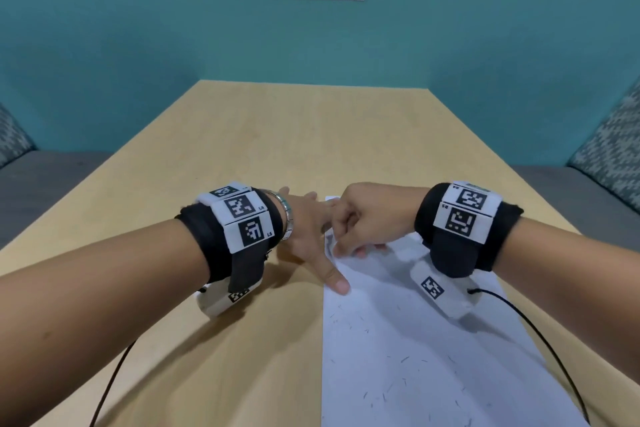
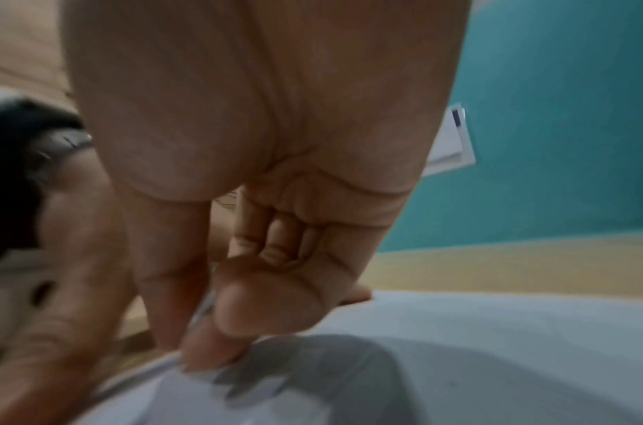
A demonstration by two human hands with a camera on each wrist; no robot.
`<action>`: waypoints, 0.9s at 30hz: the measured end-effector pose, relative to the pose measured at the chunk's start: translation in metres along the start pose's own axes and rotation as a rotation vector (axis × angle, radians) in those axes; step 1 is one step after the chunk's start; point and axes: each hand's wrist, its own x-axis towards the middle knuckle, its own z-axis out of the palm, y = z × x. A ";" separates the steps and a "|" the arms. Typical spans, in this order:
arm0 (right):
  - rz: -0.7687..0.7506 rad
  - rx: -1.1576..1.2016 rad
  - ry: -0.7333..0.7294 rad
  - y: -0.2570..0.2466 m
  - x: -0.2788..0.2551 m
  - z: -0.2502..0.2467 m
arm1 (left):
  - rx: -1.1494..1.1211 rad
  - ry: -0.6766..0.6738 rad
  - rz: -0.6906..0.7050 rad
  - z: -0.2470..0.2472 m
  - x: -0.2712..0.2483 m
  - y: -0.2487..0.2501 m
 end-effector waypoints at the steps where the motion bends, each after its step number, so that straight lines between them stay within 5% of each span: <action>1: 0.002 -0.006 -0.021 0.000 0.001 -0.001 | 0.001 -0.003 0.000 0.000 0.001 -0.001; 5: 0.075 -0.071 0.122 0.008 0.015 -0.012 | 0.038 0.008 -0.051 0.001 0.002 0.000; 9: -0.007 -0.026 -0.082 -0.006 0.006 -0.001 | 0.004 -0.017 0.011 0.000 -0.002 0.002; 14: 0.088 -0.094 0.053 0.003 0.011 -0.016 | 0.049 0.004 -0.045 -0.001 0.000 0.002; 18: -0.020 0.041 -0.126 -0.011 0.000 0.001 | -0.029 0.005 0.017 -0.002 -0.008 0.004; 23: 0.081 -0.070 0.087 0.006 0.012 -0.018 | 0.050 0.024 -0.060 -0.001 -0.002 0.002; 27: -0.012 0.034 -0.151 -0.005 0.000 -0.002 | -0.007 0.025 -0.002 -0.002 -0.009 0.004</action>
